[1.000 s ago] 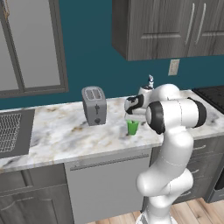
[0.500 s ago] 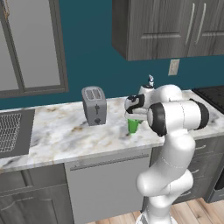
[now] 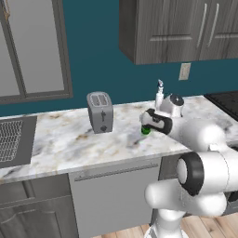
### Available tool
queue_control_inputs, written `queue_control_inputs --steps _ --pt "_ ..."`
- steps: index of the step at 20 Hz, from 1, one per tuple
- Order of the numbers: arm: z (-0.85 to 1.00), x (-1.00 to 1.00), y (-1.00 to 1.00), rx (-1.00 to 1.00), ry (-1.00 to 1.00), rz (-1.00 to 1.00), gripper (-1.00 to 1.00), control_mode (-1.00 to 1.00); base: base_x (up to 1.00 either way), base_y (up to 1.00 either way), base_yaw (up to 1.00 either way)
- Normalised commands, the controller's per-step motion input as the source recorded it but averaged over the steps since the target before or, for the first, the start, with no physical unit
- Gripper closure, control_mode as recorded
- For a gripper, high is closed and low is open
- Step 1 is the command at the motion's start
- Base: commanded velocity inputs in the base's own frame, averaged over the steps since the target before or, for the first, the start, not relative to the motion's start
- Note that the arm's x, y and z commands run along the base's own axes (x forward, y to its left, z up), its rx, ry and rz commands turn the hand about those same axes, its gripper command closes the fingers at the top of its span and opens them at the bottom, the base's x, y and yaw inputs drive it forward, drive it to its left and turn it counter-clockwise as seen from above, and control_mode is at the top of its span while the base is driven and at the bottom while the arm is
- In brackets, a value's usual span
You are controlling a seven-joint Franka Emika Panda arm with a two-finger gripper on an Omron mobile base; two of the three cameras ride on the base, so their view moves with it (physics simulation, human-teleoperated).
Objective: Move the cup from next to the sink to the open cabinet. Then, move the bowl with the lemon to the fridge to clear the area for faucet cleaning.
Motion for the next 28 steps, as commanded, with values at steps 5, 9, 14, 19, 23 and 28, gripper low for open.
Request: queue_control_inputs --steps 5,9,14,19,23,28 --pt "1.0 -0.95 0.0 0.01 -0.55 0.0 1.0 -1.0 0.0 0.0 0.0" --pt "0.47 -0.46 0.0 0.02 -0.17 -0.11 1.0 1.0 -0.44 -0.03 -0.26" --pt "0.0 0.0 0.0 0.0 0.0 0.0 1.0 1.0 -0.84 -0.12 -0.64" --pt "0.0 0.0 0.0 0.0 0.0 0.0 1.0 1.0 -0.74 -0.19 -0.75" --pt "0.0 0.0 0.0 0.0 0.0 0.0 1.0 1.0 -0.24 -0.36 -0.84" --pt "0.0 0.0 0.0 0.0 0.0 0.0 1.0 1.0 0.0 -0.53 -0.88"
